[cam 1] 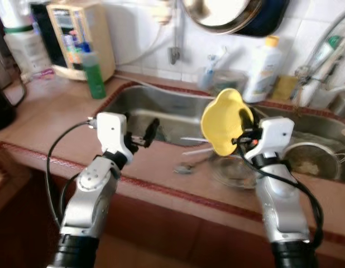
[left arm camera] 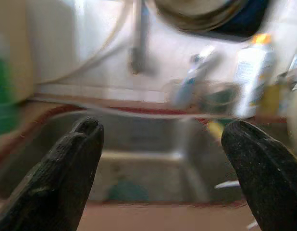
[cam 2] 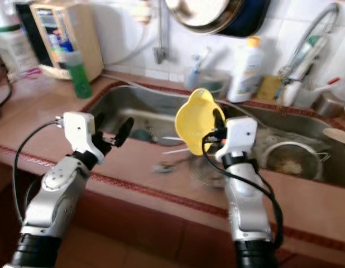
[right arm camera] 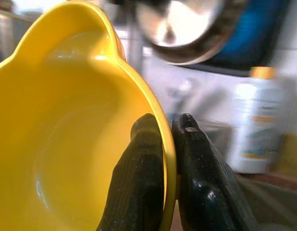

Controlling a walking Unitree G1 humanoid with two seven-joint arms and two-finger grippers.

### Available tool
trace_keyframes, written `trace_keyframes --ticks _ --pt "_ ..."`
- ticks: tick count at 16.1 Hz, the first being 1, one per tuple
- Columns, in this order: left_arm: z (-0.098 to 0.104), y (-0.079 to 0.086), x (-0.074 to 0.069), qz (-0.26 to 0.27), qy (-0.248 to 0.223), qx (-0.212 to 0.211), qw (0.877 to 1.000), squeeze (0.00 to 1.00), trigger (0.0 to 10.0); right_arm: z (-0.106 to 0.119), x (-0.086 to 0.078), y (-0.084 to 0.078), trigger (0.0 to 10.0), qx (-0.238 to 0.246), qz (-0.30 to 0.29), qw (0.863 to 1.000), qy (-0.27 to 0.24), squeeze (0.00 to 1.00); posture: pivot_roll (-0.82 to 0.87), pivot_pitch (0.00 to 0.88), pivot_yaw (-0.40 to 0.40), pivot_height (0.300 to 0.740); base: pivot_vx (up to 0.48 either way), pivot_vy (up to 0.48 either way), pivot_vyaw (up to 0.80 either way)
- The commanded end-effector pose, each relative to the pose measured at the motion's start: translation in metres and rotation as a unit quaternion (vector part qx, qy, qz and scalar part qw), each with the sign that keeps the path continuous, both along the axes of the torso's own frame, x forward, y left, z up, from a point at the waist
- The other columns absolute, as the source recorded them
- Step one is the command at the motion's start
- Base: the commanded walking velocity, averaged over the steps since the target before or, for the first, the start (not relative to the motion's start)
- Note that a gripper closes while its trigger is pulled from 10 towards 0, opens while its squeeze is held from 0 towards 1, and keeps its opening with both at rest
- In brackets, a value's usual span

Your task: Kitchen organization

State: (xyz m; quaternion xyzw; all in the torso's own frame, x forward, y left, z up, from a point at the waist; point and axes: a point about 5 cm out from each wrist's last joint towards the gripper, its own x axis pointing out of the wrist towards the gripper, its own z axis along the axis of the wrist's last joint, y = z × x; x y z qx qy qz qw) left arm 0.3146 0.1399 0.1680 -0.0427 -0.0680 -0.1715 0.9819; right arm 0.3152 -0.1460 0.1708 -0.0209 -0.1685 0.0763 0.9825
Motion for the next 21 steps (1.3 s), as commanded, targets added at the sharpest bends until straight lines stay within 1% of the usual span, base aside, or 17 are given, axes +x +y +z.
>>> trace_keyframes --ticks 1,4,9,12,15,18,21 --pt "0.0043 -0.0012 0.0008 -0.001 -0.008 0.001 1.0 0.0 10.0 0.0058 0.0009 0.0002 10.0 -0.01 0.002 1.0 -0.013 0.0 -0.12 0.0 -0.004 0.74 0.0 0.48 0.0" --pt "0.0048 -0.0017 0.0005 -0.004 -0.009 0.001 1.0 0.0 10.0 0.0061 0.0007 0.0016 10.0 -0.01 0.006 1.0 -0.017 0.0 -0.11 0.0 -0.003 0.74 0.0 0.464 0.0" --pt "0.0049 -0.0029 -0.0012 -0.009 -0.012 0.01 1.0 0.0 10.0 0.0044 0.0016 0.003 10.0 -0.009 0.008 1.0 -0.013 0.0 -0.11 0.0 -0.002 0.74 0.0 0.0 0.0" --pt "0.0044 -0.0037 -0.0024 -0.014 -0.011 0.011 1.0 0.0 10.0 0.0021 0.0039 0.0034 10.0 -0.011 0.006 1.0 -0.004 0.0 -0.11 0.0 -0.005 0.74 0.0 0.0 -0.74" --pt "0.0035 -0.0024 -0.0026 -0.018 -0.011 0.024 0.999 0.0 10.0 0.0 0.0051 0.0035 10.0 -0.015 0.006 1.0 0.003 0.0 -0.11 0.0 -0.006 0.74 0.0 0.0 -0.76" --pt "0.0037 -0.0013 -0.0019 -0.018 -0.011 0.027 0.999 0.0 10.0 -0.001 0.0054 0.0038 10.0 -0.021 0.006 1.0 0.004 0.0 -0.11 0.0 -0.007 0.74 0.0 0.0 -0.74" --pt "0.0048 -0.0016 -0.0016 -0.028 -0.015 0.026 0.999 0.0 10.0 0.0013 0.0048 0.0045 10.0 -0.022 0.013 1.0 -0.005 0.0 -0.11 0.0 -0.008 0.74 0.0 0.0 0.0"
